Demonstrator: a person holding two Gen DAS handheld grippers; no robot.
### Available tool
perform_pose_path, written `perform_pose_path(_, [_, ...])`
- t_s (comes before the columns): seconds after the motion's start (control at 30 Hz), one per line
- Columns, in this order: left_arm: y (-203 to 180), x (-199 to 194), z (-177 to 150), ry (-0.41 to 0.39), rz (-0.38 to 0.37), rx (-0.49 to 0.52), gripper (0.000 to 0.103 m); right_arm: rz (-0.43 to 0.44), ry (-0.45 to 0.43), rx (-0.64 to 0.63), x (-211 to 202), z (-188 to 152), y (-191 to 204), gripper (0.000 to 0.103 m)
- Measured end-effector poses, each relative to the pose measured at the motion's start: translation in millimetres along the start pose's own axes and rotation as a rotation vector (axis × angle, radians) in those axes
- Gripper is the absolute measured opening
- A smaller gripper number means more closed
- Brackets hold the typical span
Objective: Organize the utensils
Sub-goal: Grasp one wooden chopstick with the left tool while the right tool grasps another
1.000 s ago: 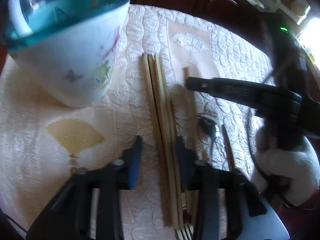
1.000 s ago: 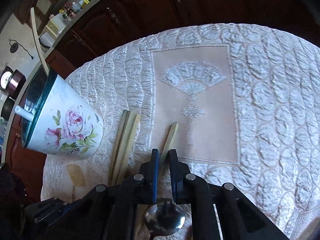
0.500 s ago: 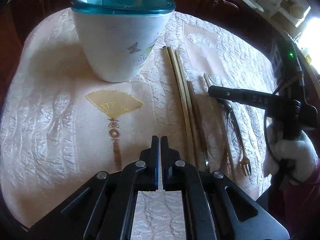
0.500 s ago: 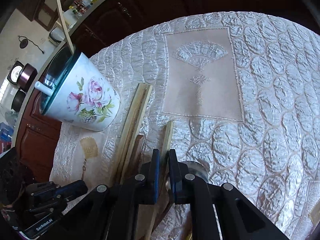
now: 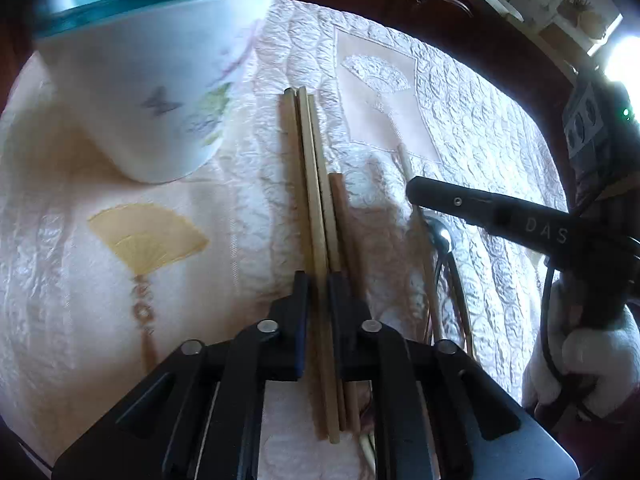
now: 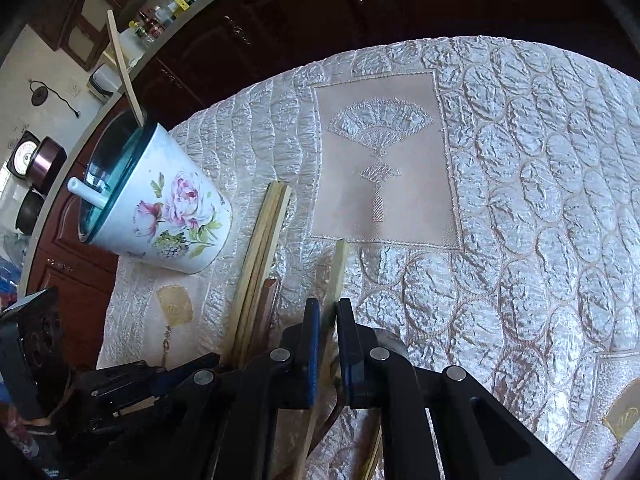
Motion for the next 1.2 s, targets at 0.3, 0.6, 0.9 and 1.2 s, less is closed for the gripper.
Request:
perform_pose_path(0.3, [48,-45,-51,0.024,0.009,0.022,0.004,0.065,0.022,0.001,-10,-13,21,0.008])
perform_pose_path(0.6, [65,-58,-57,-0.015,0.069,0.059,0.027,-0.065,0.002,0.008,-21,6,-1,0.011])
perform_pose_path(0.9, [43,-20,12,-0.061,0.122,0.116,0.036,-0.086,0.061,0.015,12,26,-3,0.035])
perform_pose_path(1.2, [36,16,34,-0.025,0.193,0.117,0.015,-0.086,0.065,-0.029,41,35,0,0.011])
Point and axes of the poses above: each gripper's, at about its wrist camera, not at the fingertips, and x roughly the way its jaws point, y to its left, z to its top, the point moved 6 cm from there along x, roughly the way its jaws point, and after that the axes turned 8 degrees about z, right-handed, at the moved point
